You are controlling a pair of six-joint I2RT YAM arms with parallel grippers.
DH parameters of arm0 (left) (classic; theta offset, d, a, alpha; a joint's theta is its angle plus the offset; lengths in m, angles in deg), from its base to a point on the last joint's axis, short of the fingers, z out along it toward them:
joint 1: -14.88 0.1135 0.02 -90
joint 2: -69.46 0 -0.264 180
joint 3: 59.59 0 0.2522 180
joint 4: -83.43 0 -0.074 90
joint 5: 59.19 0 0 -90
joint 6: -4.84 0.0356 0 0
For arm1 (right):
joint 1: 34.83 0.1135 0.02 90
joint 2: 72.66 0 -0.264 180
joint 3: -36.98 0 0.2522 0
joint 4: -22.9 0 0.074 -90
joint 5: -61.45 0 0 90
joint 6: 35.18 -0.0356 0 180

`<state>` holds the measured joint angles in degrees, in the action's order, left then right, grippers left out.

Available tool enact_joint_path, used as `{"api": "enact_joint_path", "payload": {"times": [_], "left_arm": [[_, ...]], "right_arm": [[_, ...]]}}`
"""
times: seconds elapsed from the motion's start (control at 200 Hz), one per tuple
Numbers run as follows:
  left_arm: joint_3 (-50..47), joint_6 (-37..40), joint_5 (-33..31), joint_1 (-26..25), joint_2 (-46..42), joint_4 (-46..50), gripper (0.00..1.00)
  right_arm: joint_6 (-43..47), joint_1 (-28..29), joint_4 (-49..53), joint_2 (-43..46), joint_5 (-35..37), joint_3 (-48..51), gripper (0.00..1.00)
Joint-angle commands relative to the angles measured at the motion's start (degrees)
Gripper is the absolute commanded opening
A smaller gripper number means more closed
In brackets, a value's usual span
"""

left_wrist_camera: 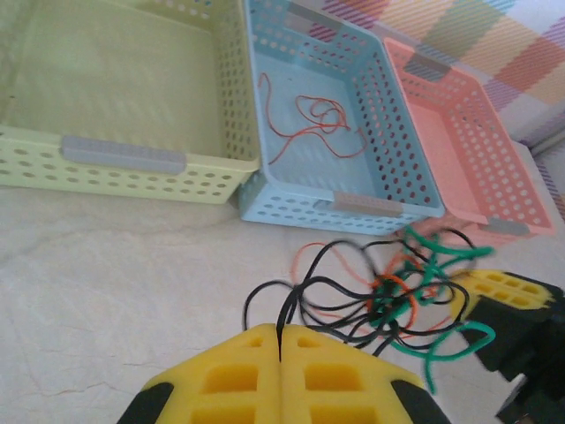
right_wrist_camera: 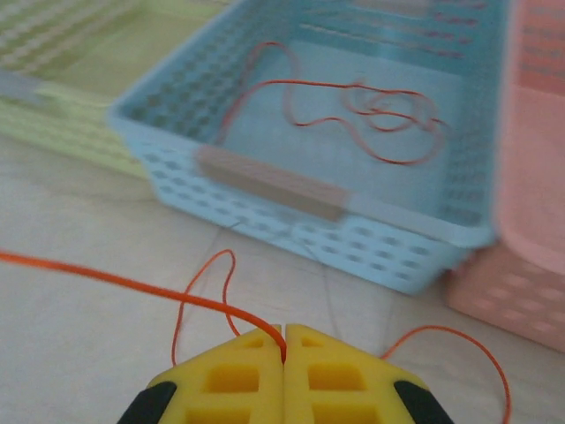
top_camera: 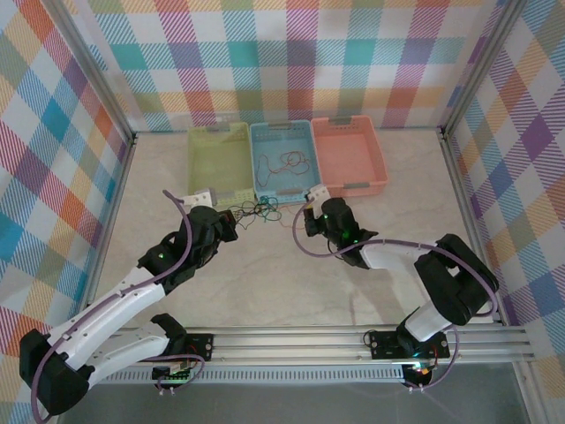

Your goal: Untangle the cables

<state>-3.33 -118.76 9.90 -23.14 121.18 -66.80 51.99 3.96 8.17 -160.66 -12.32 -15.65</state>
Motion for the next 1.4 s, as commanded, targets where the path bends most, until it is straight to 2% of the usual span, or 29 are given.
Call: {"api": "enact_joint_path", "payload": {"times": [0.0, 0.235, 0.53, 0.92, 1.1, 1.24, 1.395], "left_arm": [[0.04, -1.96, -6.86, -0.03, -2.72, 2.77, 0.00], [-1.35, -4.05, -11.82, -0.03, -6.48, 4.17, 0.00], [-1.24, -4.49, -12.60, -0.03, -6.24, 4.69, 0.00], [-0.66, -3.37, -9.81, -0.04, -3.05, 3.18, 0.00], [-0.58, -2.83, -8.32, -0.04, -1.30, 2.10, 0.00], [0.19, -1.99, -6.58, -0.04, 0.19, 2.01, 0.00], [0.21, -1.95, -5.72, -0.04, 0.22, 1.88, 0.00]], "right_arm": [[-6.21, -2.59, 2.78, 2.50, 10.11, 1.71, 0.00], [-14.16, -6.00, 7.75, 4.72, 17.74, 2.79, 0.00], [-19.27, -8.29, 9.60, 6.18, 19.92, 3.86, 0.00], [-13.93, -8.20, 4.99, 10.19, 13.34, 5.44, 0.00], [-9.50, -5.66, 8.95, 19.15, 8.24, 3.24, 0.00], [-9.56, -4.01, 11.85, 26.67, 3.85, -0.43, 0.00], [-8.75, -3.46, 17.53, 27.27, -2.18, -10.62, 0.00]]}}
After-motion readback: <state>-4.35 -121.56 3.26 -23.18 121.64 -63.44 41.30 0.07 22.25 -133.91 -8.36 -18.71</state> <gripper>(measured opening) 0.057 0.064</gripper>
